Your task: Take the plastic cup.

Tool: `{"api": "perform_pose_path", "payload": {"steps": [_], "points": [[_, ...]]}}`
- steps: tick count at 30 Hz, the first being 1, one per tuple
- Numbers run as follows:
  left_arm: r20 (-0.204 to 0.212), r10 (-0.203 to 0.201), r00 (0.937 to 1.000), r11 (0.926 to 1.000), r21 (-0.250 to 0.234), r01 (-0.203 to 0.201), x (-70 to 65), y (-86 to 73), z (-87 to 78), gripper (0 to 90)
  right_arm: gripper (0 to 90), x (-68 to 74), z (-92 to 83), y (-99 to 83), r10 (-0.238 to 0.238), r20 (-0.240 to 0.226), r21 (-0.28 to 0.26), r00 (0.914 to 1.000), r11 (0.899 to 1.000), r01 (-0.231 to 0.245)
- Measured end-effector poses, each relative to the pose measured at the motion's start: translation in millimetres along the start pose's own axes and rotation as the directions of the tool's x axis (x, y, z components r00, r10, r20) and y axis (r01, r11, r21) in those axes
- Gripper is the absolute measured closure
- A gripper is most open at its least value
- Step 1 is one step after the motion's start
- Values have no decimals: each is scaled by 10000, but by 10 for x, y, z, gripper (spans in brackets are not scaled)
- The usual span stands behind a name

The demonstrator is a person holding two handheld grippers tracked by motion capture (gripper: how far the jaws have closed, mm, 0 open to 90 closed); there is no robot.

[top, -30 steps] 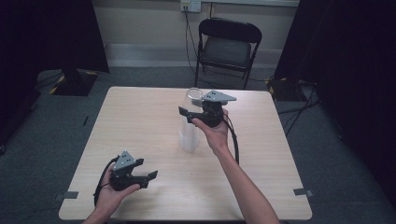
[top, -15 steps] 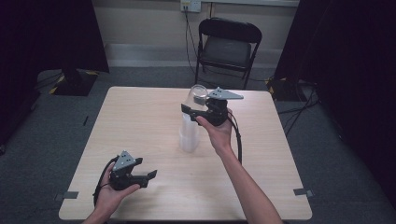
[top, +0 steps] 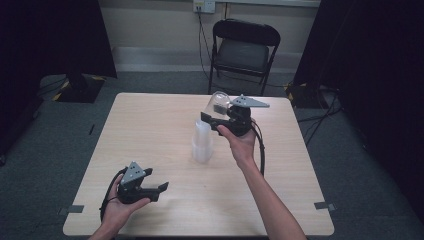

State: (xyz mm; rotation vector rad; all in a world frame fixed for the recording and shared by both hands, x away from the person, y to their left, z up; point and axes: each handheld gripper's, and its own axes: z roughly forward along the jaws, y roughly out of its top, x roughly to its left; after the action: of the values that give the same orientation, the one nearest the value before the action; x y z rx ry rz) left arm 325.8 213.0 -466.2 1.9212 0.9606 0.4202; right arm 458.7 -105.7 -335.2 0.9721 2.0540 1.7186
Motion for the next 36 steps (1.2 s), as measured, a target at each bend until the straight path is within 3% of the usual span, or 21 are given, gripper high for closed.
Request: {"api": "perform_pose_path", "payload": {"steps": [7,9,12,14,20,22,25,27,32,36], "points": [[456,84,9989,10000,42,-86,-35,25,16,166,359,-54,-184,-75,304,181,-50,9994,9995,-303],[392,7,9992,10000,47,-8,-54,38,27,158,359,-57,-226,-93,336,178,-60,9993,9994,-335],[438,170,9989,9997,-192,-161,-62,56,23,169,359,-62,-277,-135,400,211,8,9990,9992,-400],[544,-85,9985,9991,-412,107,-66,62,24,190,359,-68,-303,-173,479,219,77,9986,9988,-481],[616,-153,9980,9938,-1091,220,-94,87,41,201,359,-76,-367,-310,772,91,155,9970,9969,-773],[674,-139,9976,9931,-1151,216,-100,105,54,213,359,-64,-383,-352,766,102,251,9970,9967,-768],[1078,-128,9941,9946,-1012,238,-126,152,84,270,359,-52,-416,-414,905,6,272,9959,9955,-905],[1135,73,9935,9950,-996,40,-151,185,96,309,359,-42,-434,-467,988,-26,361,9951,9945,-987],[1219,294,9921,9925,-1216,-144,-188,296,116,290,359,-49,-474,-555,1143,-13,571,9934,9918,-1141],[1063,858,9906,9922,-991,-753,-224,399,163,293,358,-48,-500,-591,1206,-38,713,9927,9902,-1200]]}}
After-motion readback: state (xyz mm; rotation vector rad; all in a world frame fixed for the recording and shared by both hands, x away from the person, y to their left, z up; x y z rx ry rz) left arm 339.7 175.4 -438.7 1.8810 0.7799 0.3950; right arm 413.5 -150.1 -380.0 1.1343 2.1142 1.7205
